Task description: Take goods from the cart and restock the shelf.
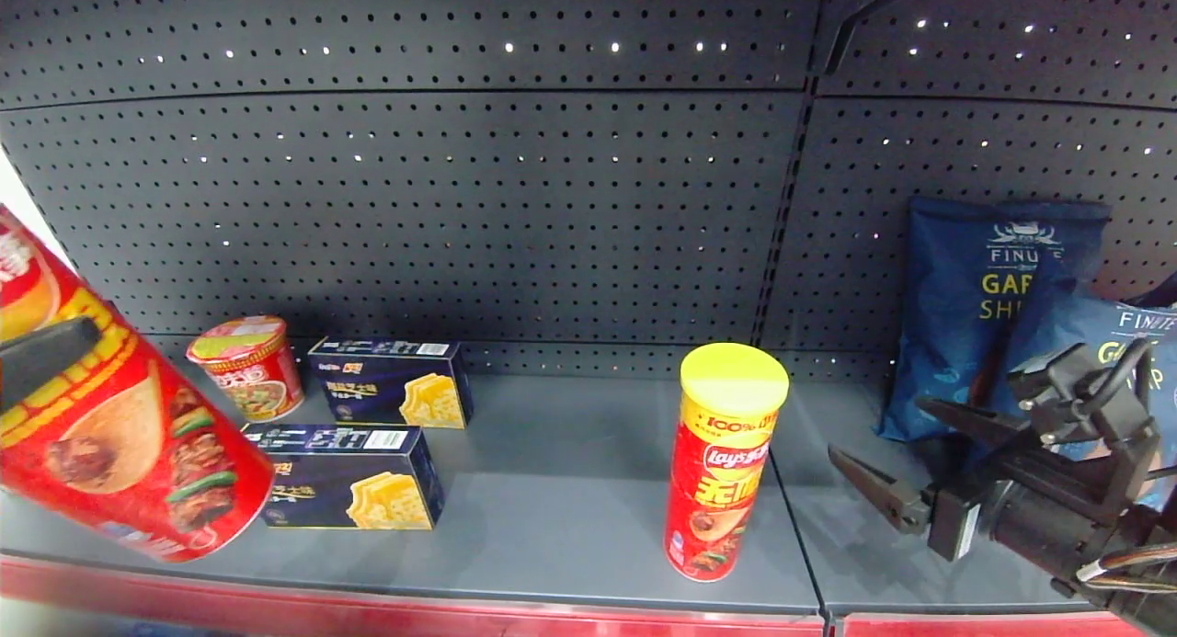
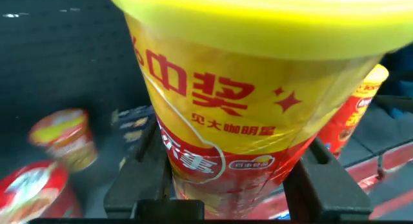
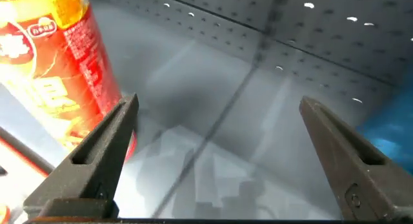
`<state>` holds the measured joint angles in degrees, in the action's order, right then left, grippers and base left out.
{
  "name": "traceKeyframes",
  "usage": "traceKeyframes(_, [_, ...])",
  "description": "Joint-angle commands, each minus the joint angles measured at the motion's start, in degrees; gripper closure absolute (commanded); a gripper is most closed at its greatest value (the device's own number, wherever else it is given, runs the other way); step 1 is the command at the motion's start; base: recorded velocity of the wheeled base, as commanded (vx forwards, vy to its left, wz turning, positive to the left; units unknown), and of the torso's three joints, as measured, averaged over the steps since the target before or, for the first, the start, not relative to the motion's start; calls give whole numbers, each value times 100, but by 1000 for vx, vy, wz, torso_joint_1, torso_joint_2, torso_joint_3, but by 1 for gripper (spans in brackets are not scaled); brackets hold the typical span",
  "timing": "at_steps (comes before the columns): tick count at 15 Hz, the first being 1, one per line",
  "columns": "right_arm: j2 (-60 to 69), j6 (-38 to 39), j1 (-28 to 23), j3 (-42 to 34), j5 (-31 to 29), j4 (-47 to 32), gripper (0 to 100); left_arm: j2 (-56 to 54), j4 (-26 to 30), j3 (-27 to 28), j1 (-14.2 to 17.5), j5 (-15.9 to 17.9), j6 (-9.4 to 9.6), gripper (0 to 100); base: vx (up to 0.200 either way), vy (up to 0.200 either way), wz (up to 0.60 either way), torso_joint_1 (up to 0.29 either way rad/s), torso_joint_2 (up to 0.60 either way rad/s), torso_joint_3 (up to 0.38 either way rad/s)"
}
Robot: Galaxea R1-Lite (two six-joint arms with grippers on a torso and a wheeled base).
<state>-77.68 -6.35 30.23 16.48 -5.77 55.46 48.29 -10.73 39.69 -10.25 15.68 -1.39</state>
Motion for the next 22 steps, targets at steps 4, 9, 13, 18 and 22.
traceKeyframes(4, [649, -6, -61, 118, -30, -52, 0, 1385, -536, 197, -820, -38, -28, 100, 0, 0, 0, 0, 0, 0])
traceKeyframes(9, [2002, -33, 0, -295, -241, -1880, 0, 3064, -1634, 452, -1568, -65, -28, 100, 0, 0, 0, 0, 0, 0])
traceKeyframes(13, [2187, -33, -26, -506, -276, -1740, 0, 3952, -2047, 865, -1919, -205, -28, 100, 0, 0, 0, 0, 0, 0])
traceKeyframes(18, [2371, -130, 123, -681, -671, -1784, 0, 4409, -2170, 1172, -2183, -320, -28, 100, 0, 0, 0, 0, 0, 0])
traceKeyframes(22, [2644, -130, 106, -1007, -645, -1793, 0, 4444, -2170, 1216, -2192, -346, -28, 100, 0, 0, 0, 0, 0, 0])
